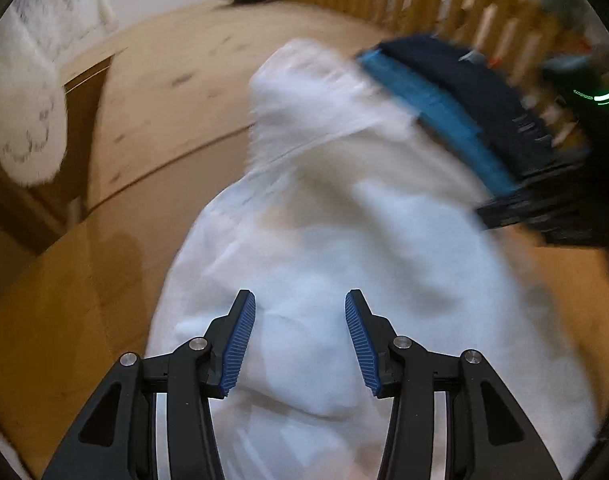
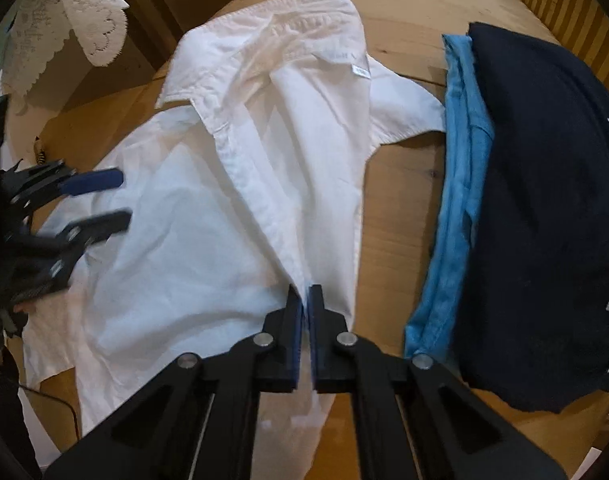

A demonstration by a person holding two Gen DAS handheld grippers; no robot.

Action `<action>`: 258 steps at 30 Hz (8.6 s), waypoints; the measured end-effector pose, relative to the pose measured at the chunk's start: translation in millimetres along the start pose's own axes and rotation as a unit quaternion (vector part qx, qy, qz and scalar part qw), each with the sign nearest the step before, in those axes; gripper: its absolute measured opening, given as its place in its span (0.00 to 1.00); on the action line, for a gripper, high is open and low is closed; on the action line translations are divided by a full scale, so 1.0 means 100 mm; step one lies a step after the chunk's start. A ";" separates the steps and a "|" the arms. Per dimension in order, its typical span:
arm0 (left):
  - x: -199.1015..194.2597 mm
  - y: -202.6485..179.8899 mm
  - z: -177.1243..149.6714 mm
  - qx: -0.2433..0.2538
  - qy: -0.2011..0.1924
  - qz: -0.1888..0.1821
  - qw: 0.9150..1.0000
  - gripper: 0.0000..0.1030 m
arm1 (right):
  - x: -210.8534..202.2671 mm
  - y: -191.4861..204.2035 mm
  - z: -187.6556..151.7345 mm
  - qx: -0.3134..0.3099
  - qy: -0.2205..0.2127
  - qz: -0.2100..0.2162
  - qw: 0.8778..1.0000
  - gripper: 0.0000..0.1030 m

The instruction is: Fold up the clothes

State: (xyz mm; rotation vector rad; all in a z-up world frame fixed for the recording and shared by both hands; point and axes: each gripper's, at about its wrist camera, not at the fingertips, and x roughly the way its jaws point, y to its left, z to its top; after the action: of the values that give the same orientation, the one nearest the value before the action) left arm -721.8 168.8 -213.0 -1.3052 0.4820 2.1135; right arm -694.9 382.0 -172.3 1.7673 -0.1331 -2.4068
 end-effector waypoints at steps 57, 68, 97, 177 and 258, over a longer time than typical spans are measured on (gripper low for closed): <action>0.16 -0.09 0.27 0.109 -0.057 0.078 0.989 0.01 | -0.05 -0.25 0.60 0.062 -0.098 0.003 0.993 0.04; 0.11 0.08 0.35 0.091 -0.074 0.126 0.985 0.01 | -0.02 -0.28 0.63 0.077 -0.110 -0.009 0.991 0.04; -1.35 -0.65 -1.32 0.062 -0.027 -0.045 0.997 0.26 | -0.64 0.21 -1.31 -0.021 -0.048 0.051 0.997 0.31; -1.74 -1.95 -2.93 0.189 0.039 -0.048 0.980 0.28 | -0.99 0.92 -3.80 -0.041 0.054 0.020 0.997 0.24; -1.37 -1.56 -1.80 0.181 0.038 -0.003 0.983 0.30 | -0.44 0.30 -1.70 0.046 0.002 0.020 0.999 0.18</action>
State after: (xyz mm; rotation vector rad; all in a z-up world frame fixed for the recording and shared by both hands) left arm -451.4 139.8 -170.6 -1.1738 0.8497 1.8636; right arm -518.2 362.7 -177.5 1.7901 -0.2810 -2.4059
